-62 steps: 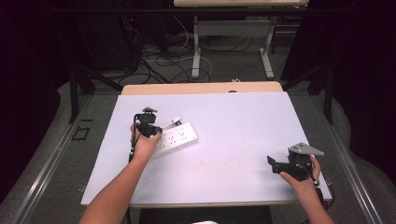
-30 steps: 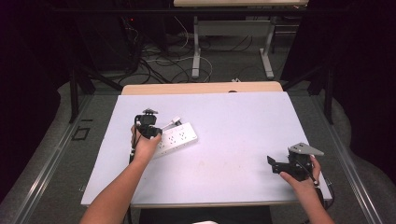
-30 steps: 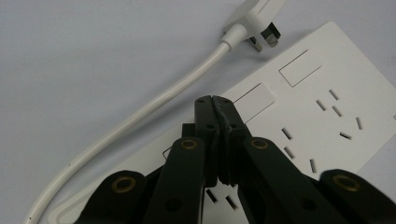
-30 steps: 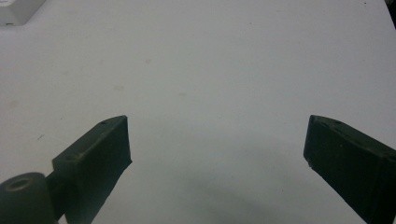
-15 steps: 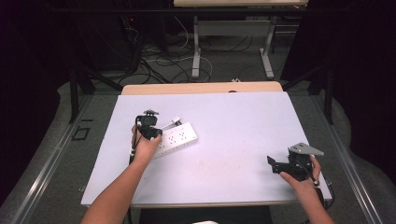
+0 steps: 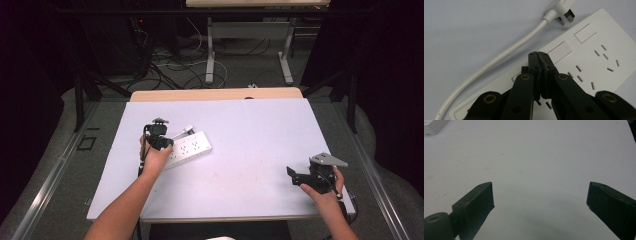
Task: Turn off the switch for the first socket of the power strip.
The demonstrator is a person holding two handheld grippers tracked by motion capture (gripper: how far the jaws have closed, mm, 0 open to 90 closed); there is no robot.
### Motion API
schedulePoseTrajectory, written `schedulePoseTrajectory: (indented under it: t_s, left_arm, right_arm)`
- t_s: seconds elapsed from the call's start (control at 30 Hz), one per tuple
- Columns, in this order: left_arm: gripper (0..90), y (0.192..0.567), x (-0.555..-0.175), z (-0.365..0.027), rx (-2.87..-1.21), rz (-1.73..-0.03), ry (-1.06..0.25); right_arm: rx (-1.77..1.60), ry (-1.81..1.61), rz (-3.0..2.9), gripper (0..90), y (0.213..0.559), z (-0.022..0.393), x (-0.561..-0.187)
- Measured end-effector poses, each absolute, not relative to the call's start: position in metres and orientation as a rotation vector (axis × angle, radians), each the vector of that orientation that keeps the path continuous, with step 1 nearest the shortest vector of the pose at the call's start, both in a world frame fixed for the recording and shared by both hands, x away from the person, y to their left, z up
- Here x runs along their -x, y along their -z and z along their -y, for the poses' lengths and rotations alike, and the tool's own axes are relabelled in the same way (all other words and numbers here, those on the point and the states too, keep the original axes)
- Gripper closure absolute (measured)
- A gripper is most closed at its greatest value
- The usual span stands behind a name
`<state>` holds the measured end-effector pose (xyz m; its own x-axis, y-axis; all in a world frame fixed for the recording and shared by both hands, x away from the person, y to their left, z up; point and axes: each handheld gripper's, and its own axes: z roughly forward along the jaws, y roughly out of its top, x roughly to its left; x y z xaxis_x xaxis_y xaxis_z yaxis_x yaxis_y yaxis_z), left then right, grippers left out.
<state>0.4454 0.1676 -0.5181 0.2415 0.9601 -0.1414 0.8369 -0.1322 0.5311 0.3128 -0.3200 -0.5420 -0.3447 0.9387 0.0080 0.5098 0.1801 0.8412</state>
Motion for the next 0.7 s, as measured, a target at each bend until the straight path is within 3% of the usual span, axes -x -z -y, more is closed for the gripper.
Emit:
schedulePoseTrajectory:
  t_s: [0.7]
  left_arm:
    - [81.5, 0.5100, -0.4395, -0.1637, -2.038, -1.568, -0.341]
  right_arm:
    - [-1.363, -1.072, -1.926, 6.7, 0.5413, 0.3191, -0.3118]
